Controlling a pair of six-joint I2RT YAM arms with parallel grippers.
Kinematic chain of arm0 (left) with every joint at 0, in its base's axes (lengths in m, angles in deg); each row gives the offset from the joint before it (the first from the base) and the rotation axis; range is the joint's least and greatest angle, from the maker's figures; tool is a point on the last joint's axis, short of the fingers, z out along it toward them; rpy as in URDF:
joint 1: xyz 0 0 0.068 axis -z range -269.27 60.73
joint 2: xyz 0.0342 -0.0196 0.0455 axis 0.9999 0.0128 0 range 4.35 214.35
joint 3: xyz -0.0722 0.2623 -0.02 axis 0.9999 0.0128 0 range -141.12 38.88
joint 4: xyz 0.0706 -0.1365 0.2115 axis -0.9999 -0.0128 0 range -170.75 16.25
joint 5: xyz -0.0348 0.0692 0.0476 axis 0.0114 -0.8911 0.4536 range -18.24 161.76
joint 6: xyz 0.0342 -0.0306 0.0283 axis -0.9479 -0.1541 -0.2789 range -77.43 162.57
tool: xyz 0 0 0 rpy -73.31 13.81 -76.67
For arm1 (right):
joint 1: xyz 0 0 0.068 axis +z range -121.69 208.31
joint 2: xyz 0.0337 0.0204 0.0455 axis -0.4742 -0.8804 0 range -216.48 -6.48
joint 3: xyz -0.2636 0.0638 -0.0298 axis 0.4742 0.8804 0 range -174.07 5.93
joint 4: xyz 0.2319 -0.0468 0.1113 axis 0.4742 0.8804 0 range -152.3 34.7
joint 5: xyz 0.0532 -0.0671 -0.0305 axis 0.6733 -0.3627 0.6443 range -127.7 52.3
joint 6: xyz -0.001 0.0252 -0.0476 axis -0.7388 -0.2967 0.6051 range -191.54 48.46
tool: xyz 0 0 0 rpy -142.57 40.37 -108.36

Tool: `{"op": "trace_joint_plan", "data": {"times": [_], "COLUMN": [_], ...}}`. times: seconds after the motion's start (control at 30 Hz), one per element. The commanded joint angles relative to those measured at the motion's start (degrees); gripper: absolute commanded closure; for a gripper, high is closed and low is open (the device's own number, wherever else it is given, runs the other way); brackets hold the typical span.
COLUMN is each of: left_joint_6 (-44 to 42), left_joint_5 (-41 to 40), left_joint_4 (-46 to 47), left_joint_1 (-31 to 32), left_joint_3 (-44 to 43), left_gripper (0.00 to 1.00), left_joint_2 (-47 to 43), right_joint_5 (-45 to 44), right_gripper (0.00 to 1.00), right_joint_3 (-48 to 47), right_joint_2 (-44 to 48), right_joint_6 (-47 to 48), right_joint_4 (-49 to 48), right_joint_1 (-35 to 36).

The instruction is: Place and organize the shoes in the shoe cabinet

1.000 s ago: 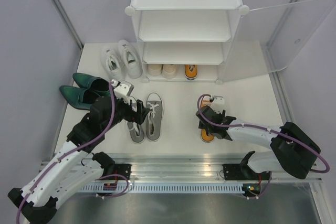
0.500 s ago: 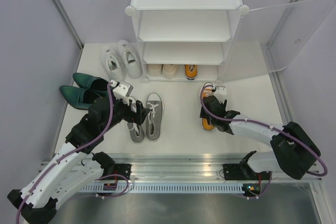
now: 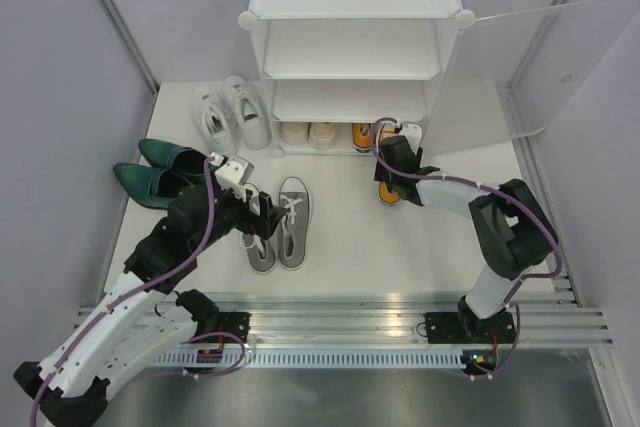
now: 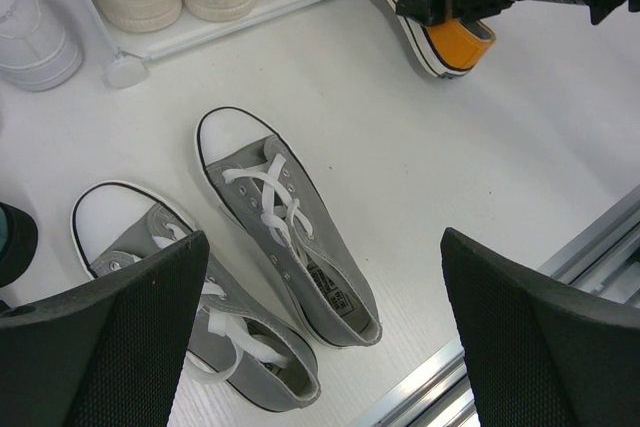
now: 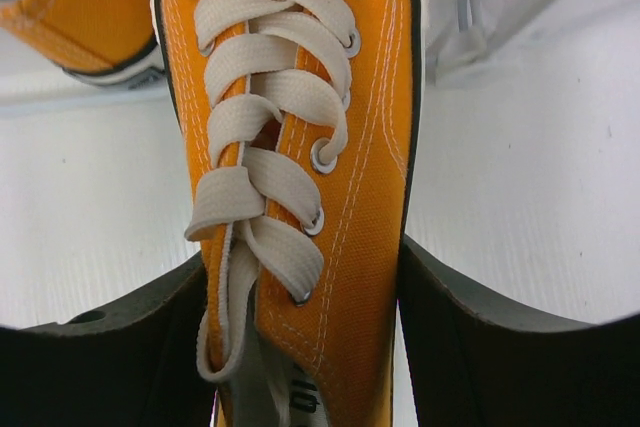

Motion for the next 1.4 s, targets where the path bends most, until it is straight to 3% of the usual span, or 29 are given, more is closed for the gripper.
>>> {"op": "trace_joint_plan", "data": {"times": [0.0, 0.13, 0.23, 0.27, 0.3, 0.37, 0.53, 1.03, 1.37], "left_joint_6": [-0.7, -0.7, -0.8, -0.8, -0.8, -0.8, -0.8, -0.8, -0.8], "left_joint_5": [1.8, 1.8, 1.8, 1.8, 1.8, 1.8, 1.7, 1.5, 1.2], "left_joint_4": [0.9, 0.9, 0.9, 0.9, 0.9, 0.9, 0.9, 0.9, 0.8], "left_joint_1": [0.2, 0.2, 0.2, 0.2, 0.2, 0.2, 0.2, 0.2, 0.2], "left_joint_3": [-2.2, -2.2, -2.2, -2.3, -2.2, -2.2, -2.2, -2.2, -2.1], "left_gripper": [0.00, 0.00, 0.00, 0.00, 0.00, 0.00, 0.00, 0.01, 0.00], "left_joint_2": [-0.1, -0.1, -0.1, -0.1, 0.0, 0.0, -0.1, 0.1, -0.1], "right_joint_5": [-0.6, -0.1, -0.2, -0.3, -0.5, -1.1, -4.0, -0.3, 10.2], "right_gripper": [0.77, 0.74, 0.56, 0.40, 0.33, 0.23, 0.12, 0.11, 0.17], "right_joint_3": [-6.8, -10.2, -10.9, -11.1, -11.6, -11.9, -12.9, -6.0, 3.7], "right_joint_2": [-1.6, -5.1, -6.7, -7.1, -7.5, -8.2, -9.2, -0.2, 12.7], "right_joint_6": [3.2, 4.6, 5.3, 5.4, 5.7, 5.7, 5.6, 3.9, 1.2], "right_joint_4": [-5.6, -5.9, -7.1, -7.1, -7.1, -6.9, -5.1, -4.3, -3.4], "right_joint_1": [-1.5, -2.2, -2.3, -2.2, -2.3, -2.3, -2.3, -2.3, -2.0]}}
